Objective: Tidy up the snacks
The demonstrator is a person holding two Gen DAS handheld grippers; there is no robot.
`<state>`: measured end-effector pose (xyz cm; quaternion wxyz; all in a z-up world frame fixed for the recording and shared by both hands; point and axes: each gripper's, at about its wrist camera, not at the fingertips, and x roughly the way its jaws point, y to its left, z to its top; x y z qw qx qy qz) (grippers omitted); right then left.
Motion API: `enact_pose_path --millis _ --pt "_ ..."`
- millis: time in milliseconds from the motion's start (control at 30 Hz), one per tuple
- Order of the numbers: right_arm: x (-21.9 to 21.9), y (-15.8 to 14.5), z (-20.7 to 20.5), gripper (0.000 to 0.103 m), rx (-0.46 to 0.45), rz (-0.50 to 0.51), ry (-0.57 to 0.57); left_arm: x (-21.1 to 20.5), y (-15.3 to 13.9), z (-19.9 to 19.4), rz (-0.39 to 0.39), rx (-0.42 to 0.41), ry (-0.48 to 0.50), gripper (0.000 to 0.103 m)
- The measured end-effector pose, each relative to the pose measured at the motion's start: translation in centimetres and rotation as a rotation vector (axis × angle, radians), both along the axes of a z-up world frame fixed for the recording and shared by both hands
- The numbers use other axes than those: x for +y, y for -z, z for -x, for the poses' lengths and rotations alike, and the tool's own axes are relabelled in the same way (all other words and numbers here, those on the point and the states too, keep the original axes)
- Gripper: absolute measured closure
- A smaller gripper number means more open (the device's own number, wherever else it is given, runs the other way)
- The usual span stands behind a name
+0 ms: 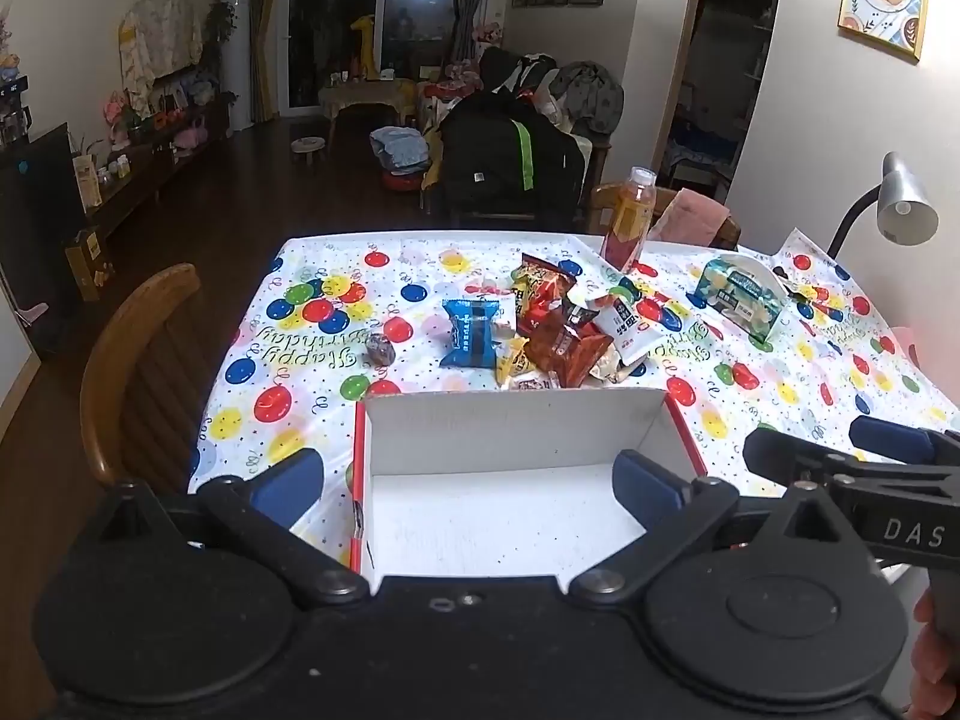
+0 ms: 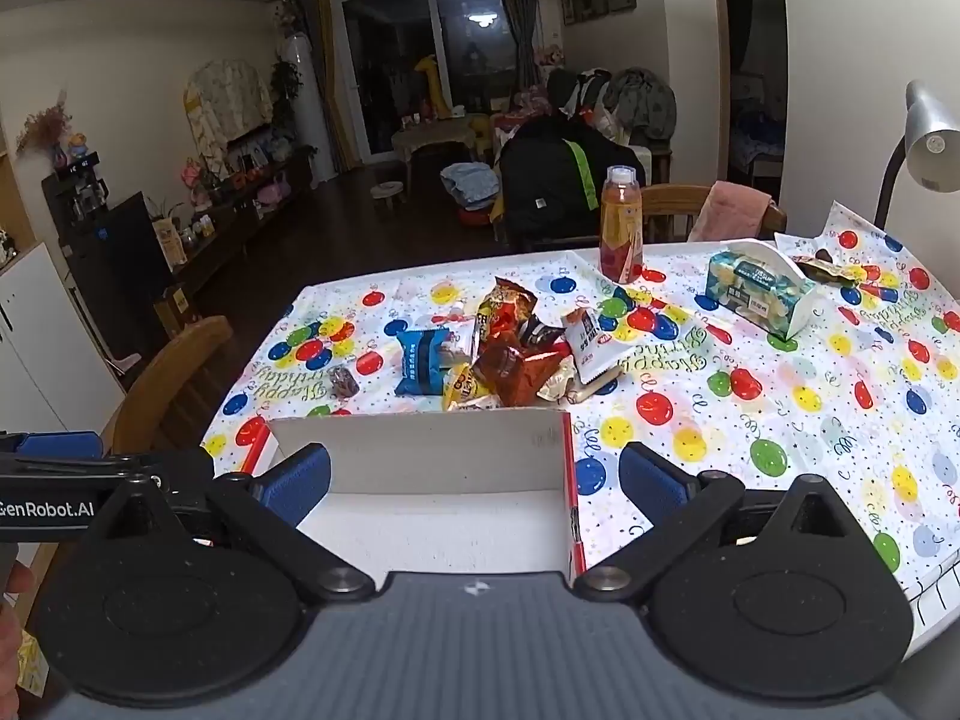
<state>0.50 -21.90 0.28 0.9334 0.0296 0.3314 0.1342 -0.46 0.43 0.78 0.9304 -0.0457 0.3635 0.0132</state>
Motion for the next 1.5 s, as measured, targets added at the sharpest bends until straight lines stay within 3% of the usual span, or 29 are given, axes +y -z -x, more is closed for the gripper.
enact_pose_path --millis 1500 --pt "1.4 -2.0 0.9 0.000 -0.091 -0.016 -0.031 0.9 -1.9 0.6 0.001 -0.057 0.000 0.001"
